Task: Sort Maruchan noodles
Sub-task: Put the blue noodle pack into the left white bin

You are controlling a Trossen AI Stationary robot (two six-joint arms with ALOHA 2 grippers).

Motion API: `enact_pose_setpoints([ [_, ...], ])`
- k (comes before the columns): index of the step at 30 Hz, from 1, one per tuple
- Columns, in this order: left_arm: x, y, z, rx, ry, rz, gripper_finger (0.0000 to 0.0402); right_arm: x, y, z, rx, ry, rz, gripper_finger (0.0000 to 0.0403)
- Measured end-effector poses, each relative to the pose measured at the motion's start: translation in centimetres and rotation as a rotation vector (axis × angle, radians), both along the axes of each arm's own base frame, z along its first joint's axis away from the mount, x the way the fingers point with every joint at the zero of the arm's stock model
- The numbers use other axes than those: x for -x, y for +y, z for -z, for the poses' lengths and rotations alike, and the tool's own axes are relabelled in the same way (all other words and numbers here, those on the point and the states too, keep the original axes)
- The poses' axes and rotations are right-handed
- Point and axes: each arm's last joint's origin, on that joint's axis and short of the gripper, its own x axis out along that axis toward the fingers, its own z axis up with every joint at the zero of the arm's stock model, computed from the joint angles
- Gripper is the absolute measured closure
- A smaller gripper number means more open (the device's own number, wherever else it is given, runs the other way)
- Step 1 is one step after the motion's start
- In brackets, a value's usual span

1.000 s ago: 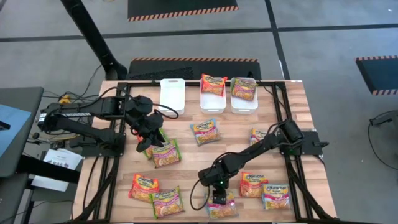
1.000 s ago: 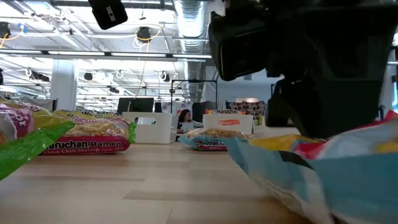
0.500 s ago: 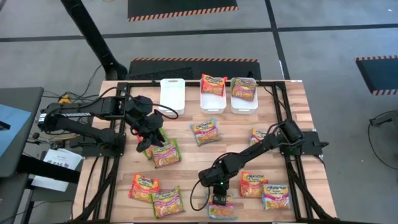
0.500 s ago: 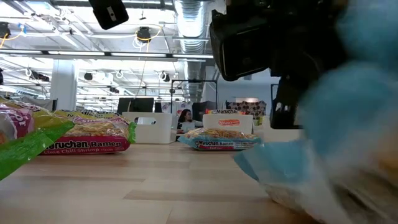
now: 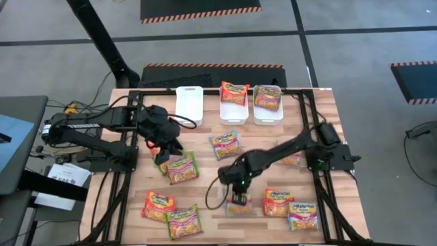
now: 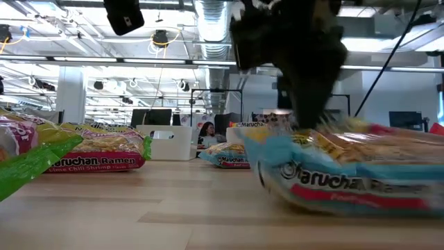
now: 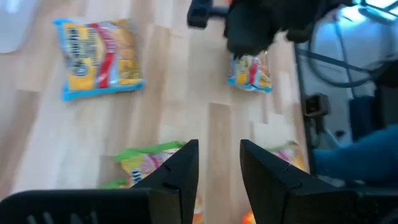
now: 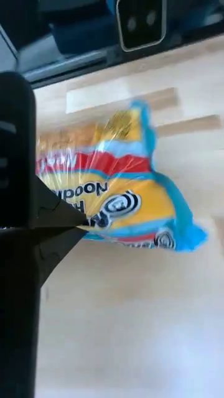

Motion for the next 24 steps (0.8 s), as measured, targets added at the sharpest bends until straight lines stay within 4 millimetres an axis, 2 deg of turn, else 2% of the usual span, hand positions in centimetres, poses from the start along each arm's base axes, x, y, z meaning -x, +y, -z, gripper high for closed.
enact_pose_setpoints([
  [7, 0.1, 0.2, 0.1, 0.012, 0.029, -0.099, 0.0292, 0.6, -4.1, -3.7, 0.095, -0.104, 0.03, 0.0402],
  [14, 0.1, 0.5, 0.5, 0.028, 0.056, -0.226, 0.0259, 1.0, -6.6, -6.1, 0.141, -0.205, 0.011, 0.0402],
  [19, -0.5, 1.8, 0.6, 0.043, 0.031, -0.404, 0.0233, 0.9, -8.5, -8.8, 0.235, -0.312, 0.006, 0.0403],
  [24, -1.6, 3.2, 0.3, 0.128, -0.055, -0.523, 0.0228, 0.5, -10.9, -11.5, 0.324, -0.38, 0.034, 0.0403],
])
